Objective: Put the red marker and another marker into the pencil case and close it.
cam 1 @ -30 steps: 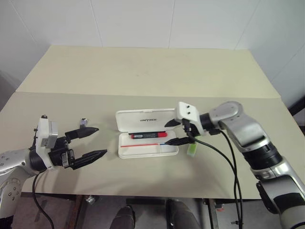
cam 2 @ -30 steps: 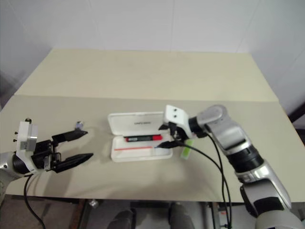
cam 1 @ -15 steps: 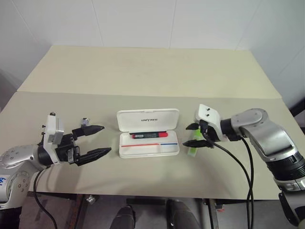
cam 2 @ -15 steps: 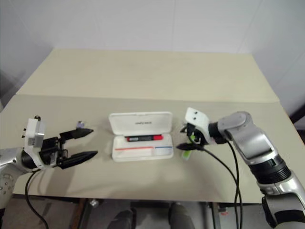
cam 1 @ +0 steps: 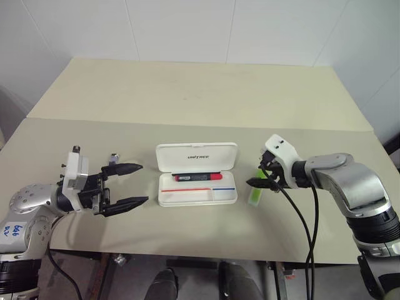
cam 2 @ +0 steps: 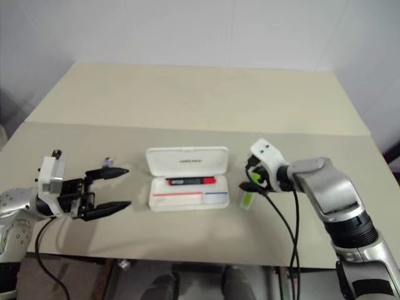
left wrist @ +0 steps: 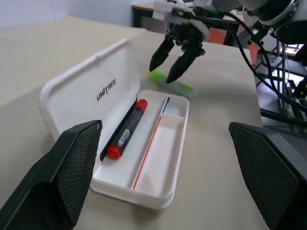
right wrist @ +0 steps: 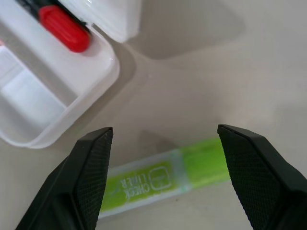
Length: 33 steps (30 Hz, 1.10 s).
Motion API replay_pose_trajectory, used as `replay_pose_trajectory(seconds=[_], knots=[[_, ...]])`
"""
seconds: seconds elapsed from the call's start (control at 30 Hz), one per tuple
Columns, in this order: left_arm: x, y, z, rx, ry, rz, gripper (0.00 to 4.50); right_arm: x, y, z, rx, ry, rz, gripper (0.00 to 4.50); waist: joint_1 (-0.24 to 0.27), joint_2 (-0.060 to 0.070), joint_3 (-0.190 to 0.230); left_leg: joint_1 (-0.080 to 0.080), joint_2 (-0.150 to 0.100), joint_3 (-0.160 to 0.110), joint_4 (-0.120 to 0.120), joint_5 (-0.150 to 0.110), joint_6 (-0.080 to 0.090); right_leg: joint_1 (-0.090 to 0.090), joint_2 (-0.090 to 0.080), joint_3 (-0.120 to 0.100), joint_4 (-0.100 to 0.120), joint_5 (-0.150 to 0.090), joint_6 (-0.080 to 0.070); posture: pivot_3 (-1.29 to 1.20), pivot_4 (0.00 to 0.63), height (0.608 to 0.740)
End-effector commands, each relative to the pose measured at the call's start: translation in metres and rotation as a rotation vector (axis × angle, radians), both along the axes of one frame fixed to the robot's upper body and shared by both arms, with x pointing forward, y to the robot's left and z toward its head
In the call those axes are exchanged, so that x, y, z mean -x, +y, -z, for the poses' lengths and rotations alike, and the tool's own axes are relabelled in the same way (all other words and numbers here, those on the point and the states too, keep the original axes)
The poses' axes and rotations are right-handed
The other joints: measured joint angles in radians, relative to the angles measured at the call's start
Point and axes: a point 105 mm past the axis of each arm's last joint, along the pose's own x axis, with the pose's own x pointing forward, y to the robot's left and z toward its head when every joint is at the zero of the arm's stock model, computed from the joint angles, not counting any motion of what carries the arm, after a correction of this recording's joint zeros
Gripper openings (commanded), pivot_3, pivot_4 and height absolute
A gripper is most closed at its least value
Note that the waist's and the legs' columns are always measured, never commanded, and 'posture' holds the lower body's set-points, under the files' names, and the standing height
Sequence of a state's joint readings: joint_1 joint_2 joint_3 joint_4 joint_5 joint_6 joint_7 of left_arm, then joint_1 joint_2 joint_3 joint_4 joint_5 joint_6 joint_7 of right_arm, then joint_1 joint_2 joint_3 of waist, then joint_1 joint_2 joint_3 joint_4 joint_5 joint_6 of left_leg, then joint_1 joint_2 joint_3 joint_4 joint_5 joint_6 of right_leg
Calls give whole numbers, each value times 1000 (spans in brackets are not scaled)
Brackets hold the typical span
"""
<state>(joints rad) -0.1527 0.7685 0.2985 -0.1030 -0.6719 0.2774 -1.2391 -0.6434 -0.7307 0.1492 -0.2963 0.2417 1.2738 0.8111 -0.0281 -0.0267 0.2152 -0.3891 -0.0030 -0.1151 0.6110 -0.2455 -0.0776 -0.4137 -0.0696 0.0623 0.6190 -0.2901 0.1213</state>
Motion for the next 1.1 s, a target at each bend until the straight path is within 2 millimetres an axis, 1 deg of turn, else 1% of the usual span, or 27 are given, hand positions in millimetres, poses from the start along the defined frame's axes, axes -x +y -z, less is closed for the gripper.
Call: replay_pose_trajectory(seconds=[0.03, 0.2, 0.5, 0.83, 0.93, 1.0, 1.07, 1.1], knots=[[-1, -1, -6, -18, -39, 18, 4500, 0, -1, -15, -11, -29, 61, 4451, 0, 0, 0, 0, 0, 0, 0, 0, 0, 0, 0, 0, 0, 0, 0, 0, 150, 740], [-3, -3, -4, -18, -32, 24, 4500, -4, -9, -12, 10, 6, 167, 4451, 0, 0, 0, 0, 0, 0, 0, 0, 0, 0, 0, 0, 0, 0, 0, 0, 150, 740], [-3, -5, -3, -11, -33, 24, 4500, -7, -10, -6, 12, 44, 253, 4451, -1, 0, 0, 0, 0, 0, 0, 0, 0, 0, 0, 0, 0, 1, 2, 0, 150, 740], [-4, -5, -3, -13, -37, 14, 4500, -3, 0, 16, 12, 127, 279, 4451, -2, 0, 0, 0, 0, 0, 0, 0, 0, 0, 0, 0, 0, 2, 3, 0, 150, 740], [-4, -5, -4, -13, -38, 11, 4500, -2, 3, 22, 20, 136, 286, 3866, -5, 0, 0, 0, 0, 0, 0, 0, 0, 0, 0, 0, 0, 2, 3, 0, 150, 740], [-4, -5, -4, -13, -39, 7, 4500, -2, 5, 24, 26, 138, 285, 3235, -4, 0, 0, 1, 0, 0, 0, 0, 0, 0, 0, 0, 1, 1, 3, 0, 150, 740], [-4, -5, -4, -13, -40, 2, 4500, -3, 5, 25, 40, 124, 278, 2493, -5, 0, 0, 1, 0, 0, 0, 0, 0, 0, 0, 0, 1, 1, 2, 0, 150, 740], [-4, -4, -4, -12, -41, -1, 4500, -5, 5, 25, 44, 113, 271, 2215, -5, -1, 0, 1, 0, 0, 0, 0, 0, 0, 0, 0, 1, 1, 2, 0, 150, 740]])
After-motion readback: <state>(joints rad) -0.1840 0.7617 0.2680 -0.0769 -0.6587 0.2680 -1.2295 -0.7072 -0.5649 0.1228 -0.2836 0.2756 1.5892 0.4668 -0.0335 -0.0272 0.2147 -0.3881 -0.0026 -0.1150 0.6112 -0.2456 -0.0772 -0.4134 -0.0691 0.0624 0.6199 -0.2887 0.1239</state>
